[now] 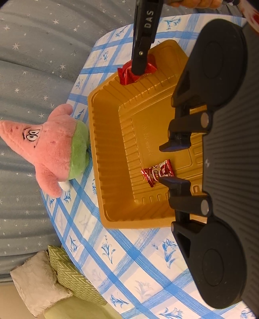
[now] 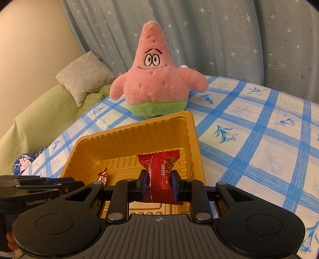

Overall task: Organize snacks
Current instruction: 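Carry both candies over the orange tray and open both tools to drop them, then withdraw both open tools from the tray back toward the remaining snacks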

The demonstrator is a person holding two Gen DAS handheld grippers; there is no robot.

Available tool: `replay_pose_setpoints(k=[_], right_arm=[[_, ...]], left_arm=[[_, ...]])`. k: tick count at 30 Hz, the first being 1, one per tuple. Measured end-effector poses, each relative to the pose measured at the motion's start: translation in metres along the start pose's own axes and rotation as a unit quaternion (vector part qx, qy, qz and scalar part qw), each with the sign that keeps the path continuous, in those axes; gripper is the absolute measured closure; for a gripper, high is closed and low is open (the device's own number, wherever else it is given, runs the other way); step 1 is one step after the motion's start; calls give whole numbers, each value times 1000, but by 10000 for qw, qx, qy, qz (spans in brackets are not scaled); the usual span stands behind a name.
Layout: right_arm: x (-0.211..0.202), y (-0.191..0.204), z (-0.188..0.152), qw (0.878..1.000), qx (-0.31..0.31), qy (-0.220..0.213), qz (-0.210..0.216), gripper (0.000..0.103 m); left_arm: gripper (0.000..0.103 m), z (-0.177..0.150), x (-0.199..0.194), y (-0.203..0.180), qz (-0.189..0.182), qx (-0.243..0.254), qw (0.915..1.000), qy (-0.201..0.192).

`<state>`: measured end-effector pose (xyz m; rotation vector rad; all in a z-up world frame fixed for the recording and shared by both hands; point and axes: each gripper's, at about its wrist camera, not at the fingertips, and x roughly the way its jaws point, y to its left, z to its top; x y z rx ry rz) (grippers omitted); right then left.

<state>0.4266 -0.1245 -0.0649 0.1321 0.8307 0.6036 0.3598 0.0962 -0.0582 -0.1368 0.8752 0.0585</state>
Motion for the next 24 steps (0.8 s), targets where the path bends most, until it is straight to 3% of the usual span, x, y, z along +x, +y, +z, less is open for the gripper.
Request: replay_pose_setpoints(k=[7, 9, 11, 13, 24], right_arm=[[8, 10, 7, 9999, -61, -83, 93, 77], [8, 13, 9, 9998, -43, -116, 124, 71], [5, 15, 10, 9997, -56, -215, 106, 50], [0, 17, 11, 9993, -129, -341, 65, 40], [-48, 5, -7, 9991, 113, -379, 126, 40]], left_arm=[[70, -7, -13, 4, 30, -117, 9999, -64], [68, -10, -18, 6, 45, -174, 9998, -70], [67, -13, -23, 9, 37, -237, 9997, -85], [67, -16, -28, 11, 42, -288, 9995, -108], [60, -38, -73, 20, 123, -587, 9979, -233]])
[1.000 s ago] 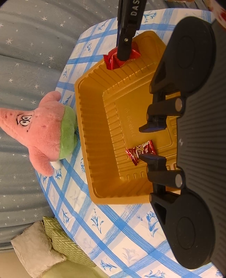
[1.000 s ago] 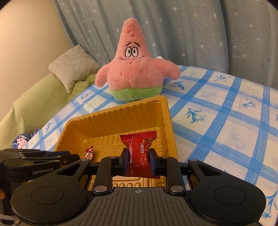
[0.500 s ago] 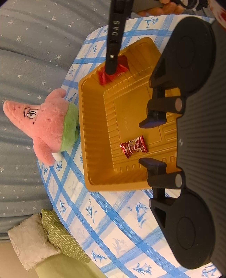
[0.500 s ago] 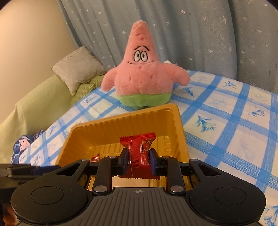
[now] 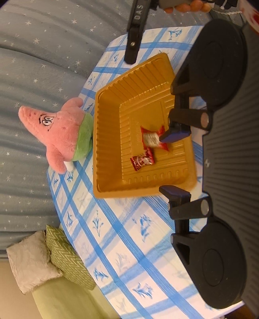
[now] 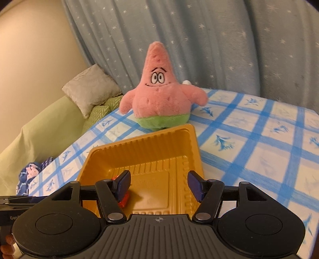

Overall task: Organize snacks
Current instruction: 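Withdraw both open tools from the tray back toward the remaining snacks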

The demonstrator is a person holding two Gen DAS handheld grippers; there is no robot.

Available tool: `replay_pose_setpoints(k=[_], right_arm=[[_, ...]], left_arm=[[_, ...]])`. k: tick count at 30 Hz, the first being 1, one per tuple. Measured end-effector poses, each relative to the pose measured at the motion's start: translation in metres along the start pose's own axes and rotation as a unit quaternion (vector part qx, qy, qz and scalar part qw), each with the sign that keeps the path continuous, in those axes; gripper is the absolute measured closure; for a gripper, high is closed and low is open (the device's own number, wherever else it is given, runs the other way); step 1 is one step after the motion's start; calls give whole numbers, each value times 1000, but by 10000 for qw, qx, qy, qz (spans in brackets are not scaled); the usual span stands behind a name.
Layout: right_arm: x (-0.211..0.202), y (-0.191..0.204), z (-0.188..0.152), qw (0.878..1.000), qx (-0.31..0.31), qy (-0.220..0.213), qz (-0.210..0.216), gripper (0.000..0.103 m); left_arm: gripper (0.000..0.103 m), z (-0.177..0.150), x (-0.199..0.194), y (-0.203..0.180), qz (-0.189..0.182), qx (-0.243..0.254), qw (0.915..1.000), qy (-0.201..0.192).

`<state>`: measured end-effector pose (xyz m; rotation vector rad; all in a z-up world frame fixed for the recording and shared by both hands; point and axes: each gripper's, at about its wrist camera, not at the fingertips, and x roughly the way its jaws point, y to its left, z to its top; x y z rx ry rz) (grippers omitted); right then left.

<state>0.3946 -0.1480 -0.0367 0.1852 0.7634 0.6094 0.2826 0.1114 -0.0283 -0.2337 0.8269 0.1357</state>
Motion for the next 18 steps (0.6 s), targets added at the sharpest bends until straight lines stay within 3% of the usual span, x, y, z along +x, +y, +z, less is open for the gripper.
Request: replay_pose_setpoints(k=[18], right_arm=[[-80, -21, -51, 9997, 195, 113, -58, 40]], left_arm=[[57, -61, -68, 10, 278, -251, 9993, -7]])
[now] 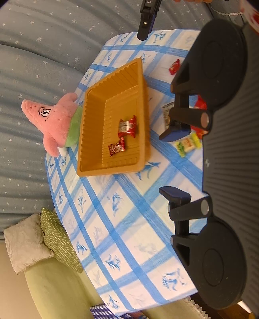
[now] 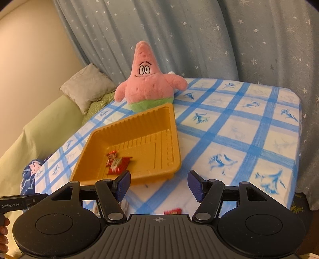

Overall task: Organize snacks
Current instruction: 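Withdraw both open tools from the tray back toward the remaining snacks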

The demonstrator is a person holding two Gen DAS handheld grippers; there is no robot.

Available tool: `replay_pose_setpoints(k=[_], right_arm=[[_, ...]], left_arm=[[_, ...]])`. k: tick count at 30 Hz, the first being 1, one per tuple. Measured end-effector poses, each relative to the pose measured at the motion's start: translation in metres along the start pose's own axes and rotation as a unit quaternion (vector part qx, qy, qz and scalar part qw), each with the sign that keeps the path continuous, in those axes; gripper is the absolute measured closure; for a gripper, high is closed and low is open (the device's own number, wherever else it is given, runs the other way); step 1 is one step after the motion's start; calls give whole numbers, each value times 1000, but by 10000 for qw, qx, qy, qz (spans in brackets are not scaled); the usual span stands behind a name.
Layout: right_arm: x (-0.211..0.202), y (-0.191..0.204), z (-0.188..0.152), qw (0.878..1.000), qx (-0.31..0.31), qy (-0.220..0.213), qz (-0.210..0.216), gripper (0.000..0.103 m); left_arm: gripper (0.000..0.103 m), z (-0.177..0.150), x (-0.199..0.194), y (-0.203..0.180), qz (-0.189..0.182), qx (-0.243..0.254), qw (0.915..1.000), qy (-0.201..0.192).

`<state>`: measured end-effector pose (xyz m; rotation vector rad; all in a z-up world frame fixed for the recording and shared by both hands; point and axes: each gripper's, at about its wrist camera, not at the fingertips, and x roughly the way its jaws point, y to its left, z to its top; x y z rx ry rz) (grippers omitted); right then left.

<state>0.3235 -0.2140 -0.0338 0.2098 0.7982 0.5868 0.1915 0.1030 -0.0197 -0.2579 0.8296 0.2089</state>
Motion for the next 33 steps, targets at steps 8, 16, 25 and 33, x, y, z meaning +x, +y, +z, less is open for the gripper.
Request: replay_pose_setpoints(k=[8, 16, 25, 33], right_arm=[[-21, 0, -23, 9998, -113, 136, -29, 40], [-36, -2, -49, 9987, -311, 392, -63, 40], [-48, -5, -75, 9965, -424, 709, -95, 40], [-54, -5, -96, 9929, -636, 999, -75, 40]], left_arm=[[57, -32, -19, -6, 124, 24, 9999, 103], [56, -59, -31, -14, 137, 56, 9995, 270], [55, -90, -35, -26, 26, 149, 9982, 580], [55, -114, -34, -39, 47, 323, 9959, 839]])
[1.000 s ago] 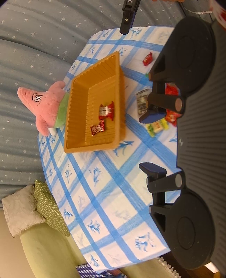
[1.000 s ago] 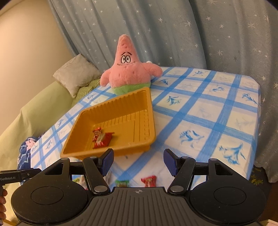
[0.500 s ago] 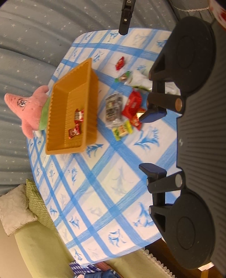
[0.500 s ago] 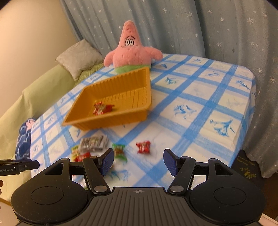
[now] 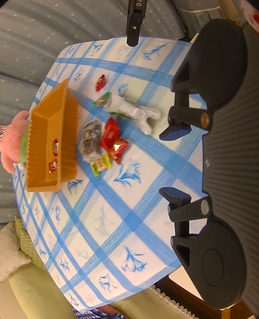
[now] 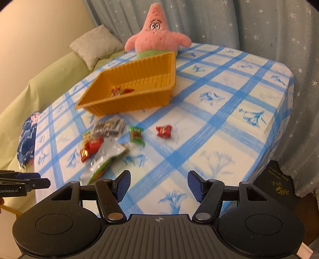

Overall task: Organize snacks
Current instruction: 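Withdraw both open tools from the tray back toward the remaining snacks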

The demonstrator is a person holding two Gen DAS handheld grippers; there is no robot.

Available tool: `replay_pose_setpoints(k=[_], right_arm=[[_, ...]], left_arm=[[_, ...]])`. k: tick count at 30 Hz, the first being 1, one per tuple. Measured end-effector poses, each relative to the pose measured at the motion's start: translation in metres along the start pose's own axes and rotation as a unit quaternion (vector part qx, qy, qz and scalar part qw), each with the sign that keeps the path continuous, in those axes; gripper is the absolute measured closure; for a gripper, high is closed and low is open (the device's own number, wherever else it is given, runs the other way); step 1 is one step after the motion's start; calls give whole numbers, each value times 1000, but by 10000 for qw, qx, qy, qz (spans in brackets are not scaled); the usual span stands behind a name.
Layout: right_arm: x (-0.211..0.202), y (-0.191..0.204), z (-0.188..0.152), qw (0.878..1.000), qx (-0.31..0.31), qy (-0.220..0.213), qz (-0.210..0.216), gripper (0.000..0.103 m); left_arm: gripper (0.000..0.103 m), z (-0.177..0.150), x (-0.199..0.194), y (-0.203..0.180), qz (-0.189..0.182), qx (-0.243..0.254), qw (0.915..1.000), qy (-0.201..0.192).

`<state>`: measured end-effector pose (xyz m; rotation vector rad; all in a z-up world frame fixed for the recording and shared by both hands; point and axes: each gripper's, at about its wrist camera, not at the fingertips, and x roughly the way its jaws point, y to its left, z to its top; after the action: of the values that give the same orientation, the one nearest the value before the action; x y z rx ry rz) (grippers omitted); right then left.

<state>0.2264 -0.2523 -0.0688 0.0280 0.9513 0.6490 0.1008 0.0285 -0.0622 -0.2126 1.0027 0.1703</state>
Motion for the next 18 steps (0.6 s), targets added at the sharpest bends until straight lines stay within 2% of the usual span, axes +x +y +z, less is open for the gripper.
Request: replay_pose_setpoints(k=[10, 18], right_arm=[[3, 11, -24, 9990, -257, 349, 95, 40], [5, 10, -30, 9986, -252, 441, 138, 40]], left_arm=[[55, -17, 2, -7, 53, -18, 9998, 212], [55, -19, 1, -10, 55, -27, 9997, 227]])
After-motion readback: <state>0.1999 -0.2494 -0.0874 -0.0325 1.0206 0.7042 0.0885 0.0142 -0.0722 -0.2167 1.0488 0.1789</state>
